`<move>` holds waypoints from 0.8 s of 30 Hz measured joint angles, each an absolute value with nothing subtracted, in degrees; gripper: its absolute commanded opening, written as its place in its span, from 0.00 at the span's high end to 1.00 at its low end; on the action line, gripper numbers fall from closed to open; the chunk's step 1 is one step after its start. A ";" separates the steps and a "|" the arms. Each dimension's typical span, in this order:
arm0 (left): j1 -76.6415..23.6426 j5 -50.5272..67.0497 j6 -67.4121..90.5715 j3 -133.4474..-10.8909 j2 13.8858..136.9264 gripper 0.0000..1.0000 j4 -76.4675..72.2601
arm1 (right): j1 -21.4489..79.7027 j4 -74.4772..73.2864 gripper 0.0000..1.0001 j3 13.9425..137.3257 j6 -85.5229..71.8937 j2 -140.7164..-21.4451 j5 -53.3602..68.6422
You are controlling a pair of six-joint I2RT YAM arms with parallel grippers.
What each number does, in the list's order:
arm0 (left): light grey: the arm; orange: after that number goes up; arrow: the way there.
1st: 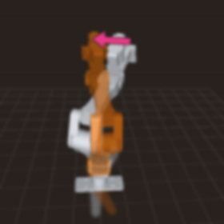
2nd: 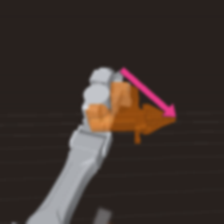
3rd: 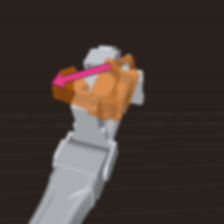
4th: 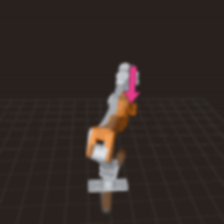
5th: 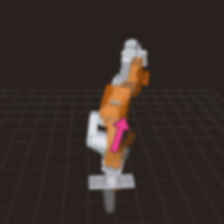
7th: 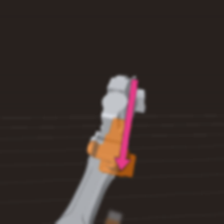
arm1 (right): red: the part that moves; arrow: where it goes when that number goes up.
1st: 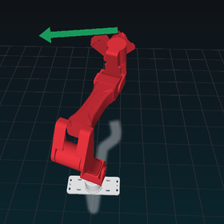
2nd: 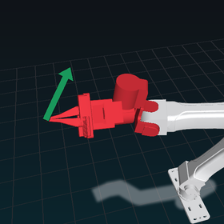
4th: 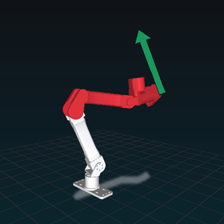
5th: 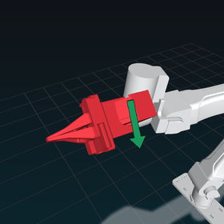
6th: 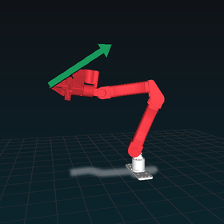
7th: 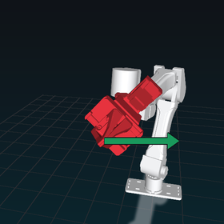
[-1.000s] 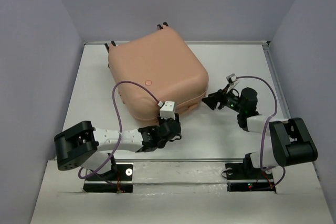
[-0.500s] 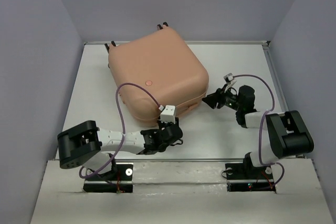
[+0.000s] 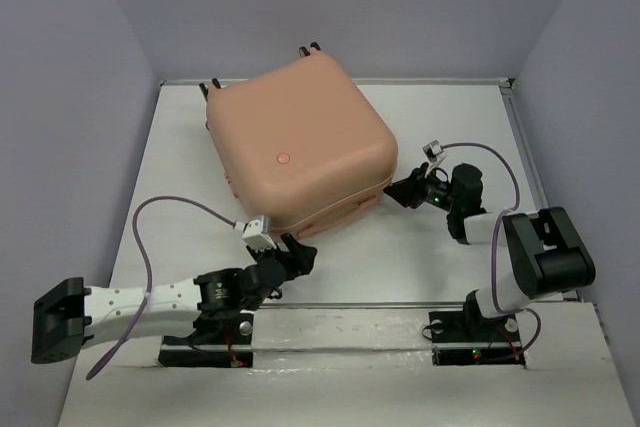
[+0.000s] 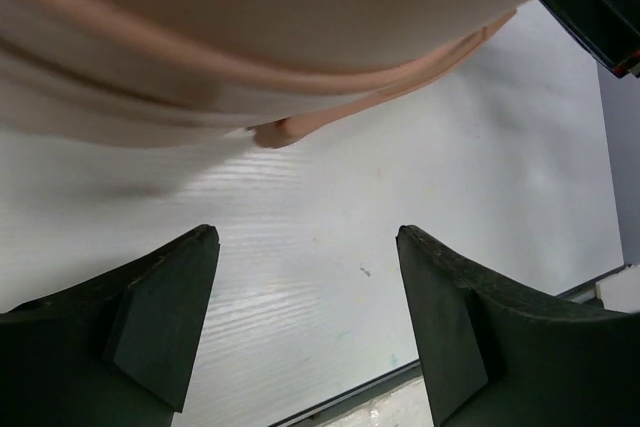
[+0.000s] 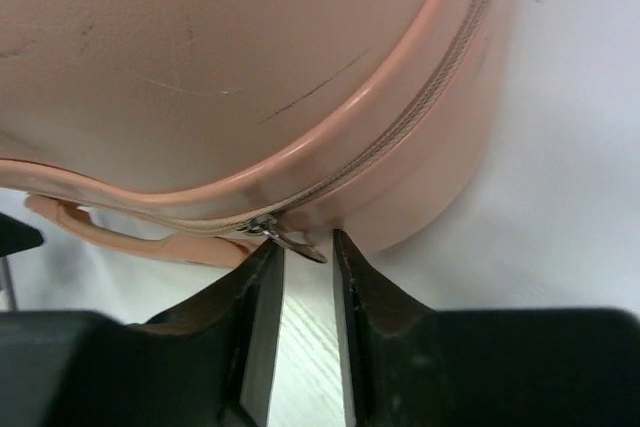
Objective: Pack the luggage
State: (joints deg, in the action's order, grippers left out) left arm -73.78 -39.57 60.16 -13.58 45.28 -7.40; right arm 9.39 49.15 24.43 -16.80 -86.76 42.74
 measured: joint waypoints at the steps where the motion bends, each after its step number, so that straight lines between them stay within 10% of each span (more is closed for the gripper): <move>1: -73.78 -39.66 61.41 -12.03 43.05 0.19 -6.94 | 9.43 49.41 0.76 24.29 -16.91 -86.76 42.72; 6: -70.91 -39.48 64.62 -7.60 39.83 0.23 -6.42 | 9.69 50.61 0.93 23.44 -18.20 -85.91 42.65; 24: -62.41 -38.98 57.54 -9.74 51.13 0.28 -22.57 | 24.43 37.95 0.93 15.88 -14.87 -65.82 18.24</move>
State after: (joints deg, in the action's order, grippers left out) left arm -62.41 -38.98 57.54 -9.74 51.13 -22.57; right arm 24.43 37.95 15.88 -14.87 -65.82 18.24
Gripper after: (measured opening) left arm 0.766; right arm 0.077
